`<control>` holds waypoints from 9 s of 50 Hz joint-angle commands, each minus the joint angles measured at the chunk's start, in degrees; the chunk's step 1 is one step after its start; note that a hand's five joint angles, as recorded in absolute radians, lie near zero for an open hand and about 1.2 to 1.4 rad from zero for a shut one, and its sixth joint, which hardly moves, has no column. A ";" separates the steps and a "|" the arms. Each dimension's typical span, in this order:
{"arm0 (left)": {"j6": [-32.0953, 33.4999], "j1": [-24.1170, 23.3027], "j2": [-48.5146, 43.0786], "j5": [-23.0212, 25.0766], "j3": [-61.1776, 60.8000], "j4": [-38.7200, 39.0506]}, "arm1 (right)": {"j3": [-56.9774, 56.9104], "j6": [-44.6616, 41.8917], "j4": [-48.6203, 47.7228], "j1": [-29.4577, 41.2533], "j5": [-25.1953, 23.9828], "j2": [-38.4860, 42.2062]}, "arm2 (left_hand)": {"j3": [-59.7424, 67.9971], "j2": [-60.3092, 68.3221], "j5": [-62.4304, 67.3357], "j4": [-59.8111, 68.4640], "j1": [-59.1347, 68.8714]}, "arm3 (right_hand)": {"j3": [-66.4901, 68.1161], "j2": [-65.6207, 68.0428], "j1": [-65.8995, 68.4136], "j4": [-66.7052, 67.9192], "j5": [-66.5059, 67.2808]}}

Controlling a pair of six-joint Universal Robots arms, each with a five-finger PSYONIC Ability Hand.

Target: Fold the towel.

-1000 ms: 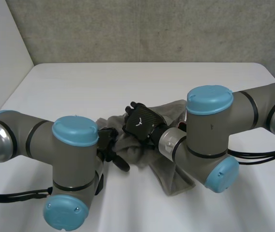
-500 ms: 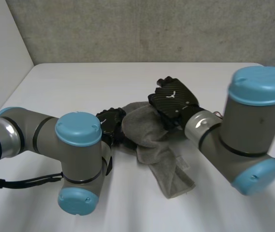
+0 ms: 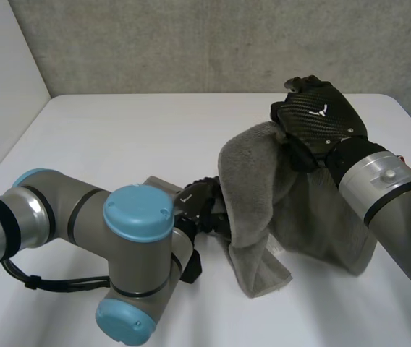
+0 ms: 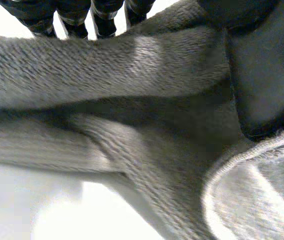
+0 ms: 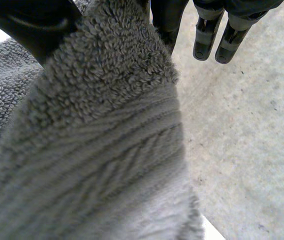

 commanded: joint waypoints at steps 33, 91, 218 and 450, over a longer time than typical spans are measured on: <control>-5.01 -4.57 1.56 1.37 -3.29 -5.38 | 0.17 -1.29 -4.47 -6.68 -0.40 3.91 | -2.23 0.54 -0.02 -2.68 0.45 | 0.85 6.84 8.48 2.27 4.76; 9.67 -14.68 4.99 -14.63 1.98 -8.99 | -3.35 -31.52 6.60 -7.64 -9.10 14.81 | -2.23 0.53 -0.02 -2.68 0.45 | 0.85 -57.02 -55.38 2.27 -59.10; 32.24 1.31 -1.07 -11.02 -0.84 10.08 | -23.49 8.73 23.92 -12.39 -9.80 25.90 | -2.23 -6.37 -6.92 -2.68 -6.45 | 0.85 6.84 8.48 2.27 4.76; 43.15 6.59 4.38 2.69 -13.49 4.90 | -31.12 4.42 10.30 -18.01 3.65 30.80 | -2.23 7.43 6.88 -2.68 7.35 | 0.85 6.84 8.48 2.27 4.76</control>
